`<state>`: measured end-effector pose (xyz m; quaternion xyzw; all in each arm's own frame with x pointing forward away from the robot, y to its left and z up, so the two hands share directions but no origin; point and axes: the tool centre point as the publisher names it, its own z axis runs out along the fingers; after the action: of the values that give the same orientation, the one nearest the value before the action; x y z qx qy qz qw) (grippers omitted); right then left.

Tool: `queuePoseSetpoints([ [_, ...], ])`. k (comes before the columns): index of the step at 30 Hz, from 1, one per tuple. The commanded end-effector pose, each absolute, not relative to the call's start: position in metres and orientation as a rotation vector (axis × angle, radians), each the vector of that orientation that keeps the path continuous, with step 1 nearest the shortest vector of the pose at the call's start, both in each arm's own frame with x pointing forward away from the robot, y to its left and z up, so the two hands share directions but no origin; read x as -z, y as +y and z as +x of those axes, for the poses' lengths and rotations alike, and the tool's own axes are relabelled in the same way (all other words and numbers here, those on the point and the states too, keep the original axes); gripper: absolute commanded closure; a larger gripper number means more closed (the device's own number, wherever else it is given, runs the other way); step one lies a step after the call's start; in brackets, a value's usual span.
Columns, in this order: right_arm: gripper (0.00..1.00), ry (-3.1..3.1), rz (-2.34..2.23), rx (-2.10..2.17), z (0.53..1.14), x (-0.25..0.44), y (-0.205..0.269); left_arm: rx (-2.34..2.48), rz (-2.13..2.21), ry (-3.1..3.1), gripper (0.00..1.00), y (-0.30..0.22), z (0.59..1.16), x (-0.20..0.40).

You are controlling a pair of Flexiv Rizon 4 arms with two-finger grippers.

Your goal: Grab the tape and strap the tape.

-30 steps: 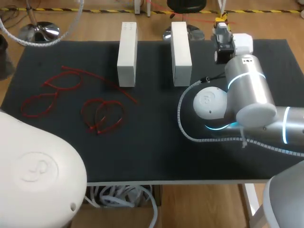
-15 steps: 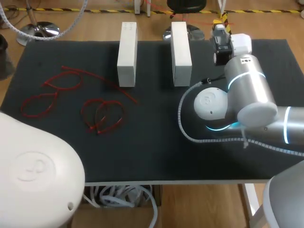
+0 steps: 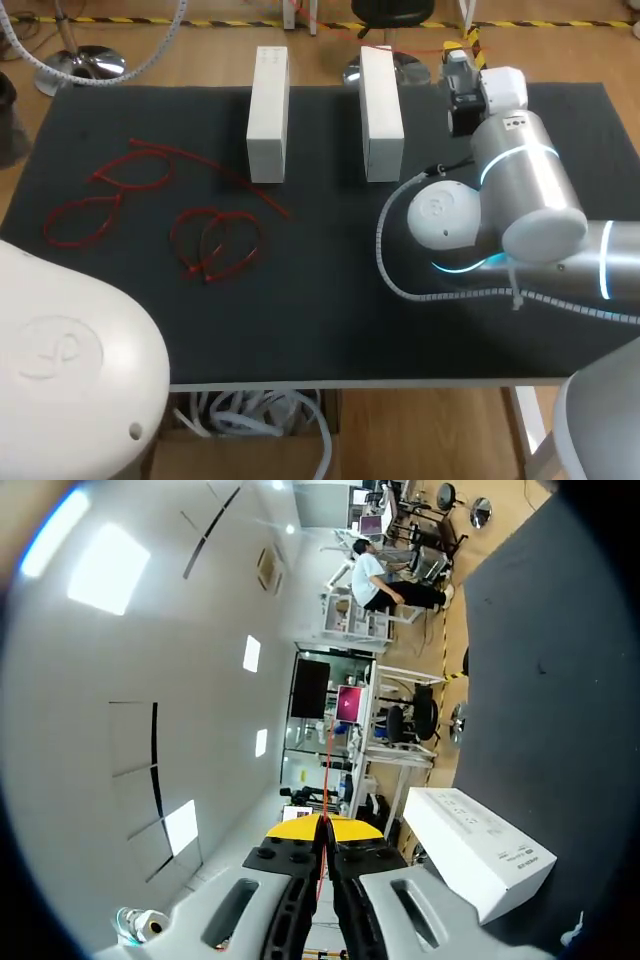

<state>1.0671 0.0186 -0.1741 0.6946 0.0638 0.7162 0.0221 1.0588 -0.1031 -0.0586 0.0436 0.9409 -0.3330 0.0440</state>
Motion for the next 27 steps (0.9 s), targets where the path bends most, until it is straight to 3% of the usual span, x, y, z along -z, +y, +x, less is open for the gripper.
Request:
queuePoseSetpoints([
  [1, 1.0, 0.208, 2.153, -2.215, 1.067, 0.173, 0.019, 0.94, 0.147, 2.982, 1.0, -0.107, 1.068, 0.047],
  [15, 1.0, 0.272, 2.15, -2.205, 1.065, 0.176, 0.021, 0.646, 0.185, 3.041, 1.0, -0.109, 1.062, 0.036],
  [27, 1.0, 0.322, 2.155, -2.2, 1.065, 0.178, 0.024, 0.729, 0.2, 3.039, 1.0, -0.111, 1.061, 0.048],
])
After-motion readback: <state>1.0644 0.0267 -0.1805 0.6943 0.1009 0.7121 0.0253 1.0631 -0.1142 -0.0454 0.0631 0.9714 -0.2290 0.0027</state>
